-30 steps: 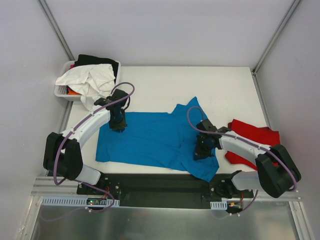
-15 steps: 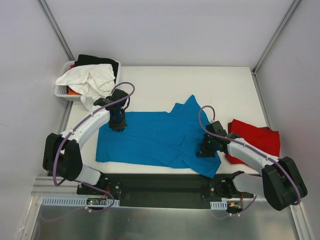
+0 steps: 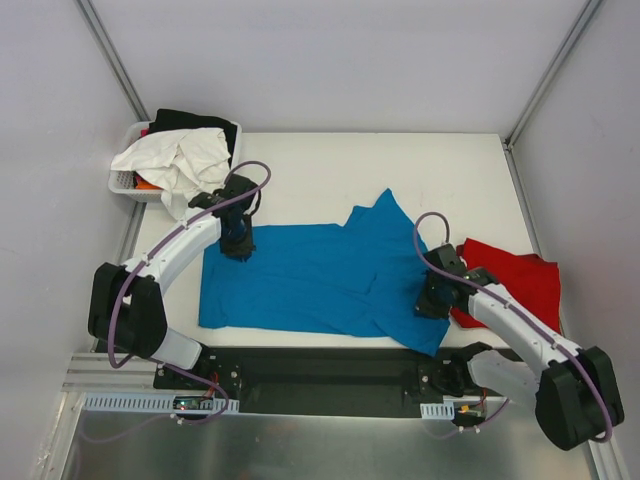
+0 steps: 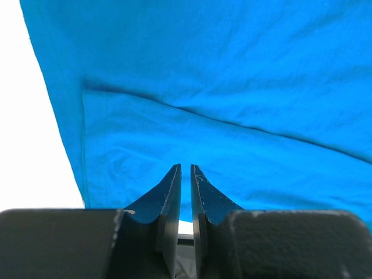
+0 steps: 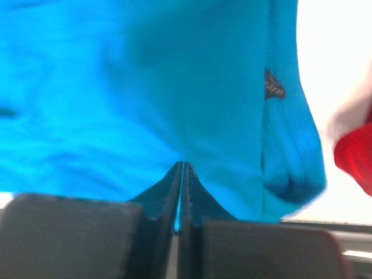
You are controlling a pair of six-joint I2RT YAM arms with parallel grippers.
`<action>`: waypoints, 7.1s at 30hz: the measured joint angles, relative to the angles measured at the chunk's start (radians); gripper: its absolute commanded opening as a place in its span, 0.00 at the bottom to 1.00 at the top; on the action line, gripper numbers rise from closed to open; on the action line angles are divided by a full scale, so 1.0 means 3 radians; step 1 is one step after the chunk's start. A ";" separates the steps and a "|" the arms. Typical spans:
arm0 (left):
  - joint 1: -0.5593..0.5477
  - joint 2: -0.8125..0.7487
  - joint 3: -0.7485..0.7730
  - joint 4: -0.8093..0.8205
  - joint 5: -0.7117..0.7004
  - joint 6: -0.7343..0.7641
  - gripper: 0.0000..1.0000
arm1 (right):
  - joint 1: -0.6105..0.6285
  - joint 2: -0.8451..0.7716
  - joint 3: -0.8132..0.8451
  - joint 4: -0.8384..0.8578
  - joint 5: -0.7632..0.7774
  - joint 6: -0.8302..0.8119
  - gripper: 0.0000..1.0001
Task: Fold and stack the t-shirts
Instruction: Fold the tshirt
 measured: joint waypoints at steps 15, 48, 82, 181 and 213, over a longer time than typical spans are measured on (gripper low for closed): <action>0.0927 0.0355 0.0678 -0.0025 -0.0003 0.0008 0.92 | -0.0474 0.0926 0.1728 -0.0299 -0.0216 -0.0841 0.91; 0.1617 0.1507 0.1019 0.0590 0.0743 0.0362 0.83 | -0.0863 0.1202 0.2284 -0.0777 -0.0543 -0.1382 0.85; 0.1520 0.1508 0.0792 0.0927 0.0786 0.0451 0.58 | -0.0870 0.0832 0.2112 -0.0890 -0.0476 -0.1410 0.84; 0.0975 0.0871 0.0430 0.0233 0.0262 0.0268 0.00 | -0.0874 0.0273 0.1456 -0.0813 -0.0234 -0.1526 0.84; 0.2186 0.1703 0.4167 -0.0148 -0.0024 -0.0051 0.00 | -0.0875 0.0446 0.1344 -0.0875 -0.0521 -0.1539 0.76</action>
